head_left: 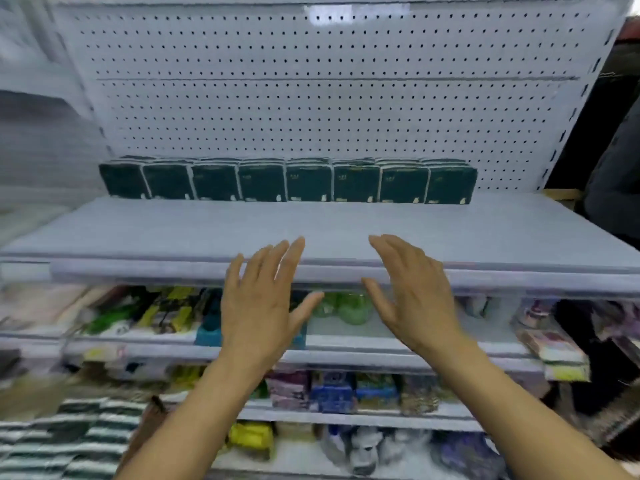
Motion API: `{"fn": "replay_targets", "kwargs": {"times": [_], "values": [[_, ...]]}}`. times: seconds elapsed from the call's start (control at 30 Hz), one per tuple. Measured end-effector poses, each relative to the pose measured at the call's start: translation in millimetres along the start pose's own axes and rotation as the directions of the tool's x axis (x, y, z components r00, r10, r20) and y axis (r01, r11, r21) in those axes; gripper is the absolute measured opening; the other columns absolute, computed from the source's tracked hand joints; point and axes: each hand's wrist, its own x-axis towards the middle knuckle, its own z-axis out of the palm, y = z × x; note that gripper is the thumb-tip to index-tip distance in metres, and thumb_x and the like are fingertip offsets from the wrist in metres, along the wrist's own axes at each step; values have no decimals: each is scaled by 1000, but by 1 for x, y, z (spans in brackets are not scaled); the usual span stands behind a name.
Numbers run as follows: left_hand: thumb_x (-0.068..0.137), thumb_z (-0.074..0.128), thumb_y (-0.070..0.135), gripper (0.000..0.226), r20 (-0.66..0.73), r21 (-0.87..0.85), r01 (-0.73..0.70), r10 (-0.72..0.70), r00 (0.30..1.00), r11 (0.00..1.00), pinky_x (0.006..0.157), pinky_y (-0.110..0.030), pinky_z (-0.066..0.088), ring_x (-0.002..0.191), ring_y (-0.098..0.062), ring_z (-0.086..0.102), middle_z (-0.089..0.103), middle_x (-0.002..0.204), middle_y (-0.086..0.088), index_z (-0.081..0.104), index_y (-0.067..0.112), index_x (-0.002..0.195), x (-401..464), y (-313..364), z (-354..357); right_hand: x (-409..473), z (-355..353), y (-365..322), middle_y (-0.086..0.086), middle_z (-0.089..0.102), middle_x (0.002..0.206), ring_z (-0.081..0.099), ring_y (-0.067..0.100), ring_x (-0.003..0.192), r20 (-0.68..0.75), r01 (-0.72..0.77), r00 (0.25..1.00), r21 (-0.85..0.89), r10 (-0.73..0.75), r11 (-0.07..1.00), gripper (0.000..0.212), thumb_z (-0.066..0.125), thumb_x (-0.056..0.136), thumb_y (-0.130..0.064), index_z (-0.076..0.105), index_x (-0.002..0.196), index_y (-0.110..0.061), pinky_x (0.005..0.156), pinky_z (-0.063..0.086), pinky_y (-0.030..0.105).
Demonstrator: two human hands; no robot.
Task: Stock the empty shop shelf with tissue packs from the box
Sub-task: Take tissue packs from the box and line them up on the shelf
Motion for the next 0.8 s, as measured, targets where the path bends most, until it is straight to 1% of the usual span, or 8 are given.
{"fn": "replay_targets", "kwargs": {"times": [0.07,0.13,0.27,0.47,0.57,0.67,0.73,0.8], "values": [[92,39,64,72,29,45,45,-46,999,998,104,-49,41,124,-27,53,54,139,-5,37,20,148,-32,-24,-14,-8,7,-35,10,53,135,54,31,114,18,69,997,1,-69,998,51,56,92,-37,47,138,-18,85,47,44],[92,41,63,71,65,93,79,-85,994,993,102,-47,42,122,-27,54,55,138,-5,40,19,148,-62,-51,-24,-13,19,-69,10,54,134,54,31,112,61,119,991,11,-120,993,50,46,92,-40,48,137,-20,85,45,43],[90,42,63,70,135,160,188,-210,968,969,99,-49,44,120,-26,55,58,135,-4,46,18,144,-115,-114,-38,-20,53,-138,9,53,137,54,31,113,168,175,968,72,-185,982,53,39,91,-46,49,138,-23,90,43,45],[90,37,64,71,256,273,273,-343,904,923,98,-48,44,119,-27,56,59,133,-4,46,19,144,-182,-229,-46,-15,117,-253,11,50,140,51,33,121,288,219,924,145,-253,965,51,44,92,-48,47,139,-27,92,46,50],[91,40,66,71,322,299,299,-391,862,906,101,-48,44,123,-25,54,57,135,-1,43,22,146,-211,-292,-46,-14,152,-314,10,49,141,49,33,123,330,213,906,186,-265,959,52,50,92,-46,44,140,-27,91,46,50],[90,36,66,71,351,311,325,-426,834,893,93,-45,49,112,-25,62,64,124,-2,50,19,141,-244,-358,-45,-19,189,-370,9,51,138,52,33,119,384,191,884,221,-265,956,53,54,93,-46,47,140,-24,87,47,47],[91,46,63,67,385,313,340,-446,808,887,89,-45,51,107,-27,64,67,119,-5,54,16,137,-272,-402,-40,-25,215,-402,8,52,138,53,32,118,432,174,861,243,-267,954,50,48,94,-46,47,139,-25,86,48,46],[92,51,61,67,446,312,367,-476,758,876,92,-47,50,111,-29,62,65,121,-6,48,17,142,-301,-440,-33,-33,240,-431,6,49,139,50,31,122,507,140,822,265,-261,954,49,41,95,-46,46,140,-27,88,45,45]]}}
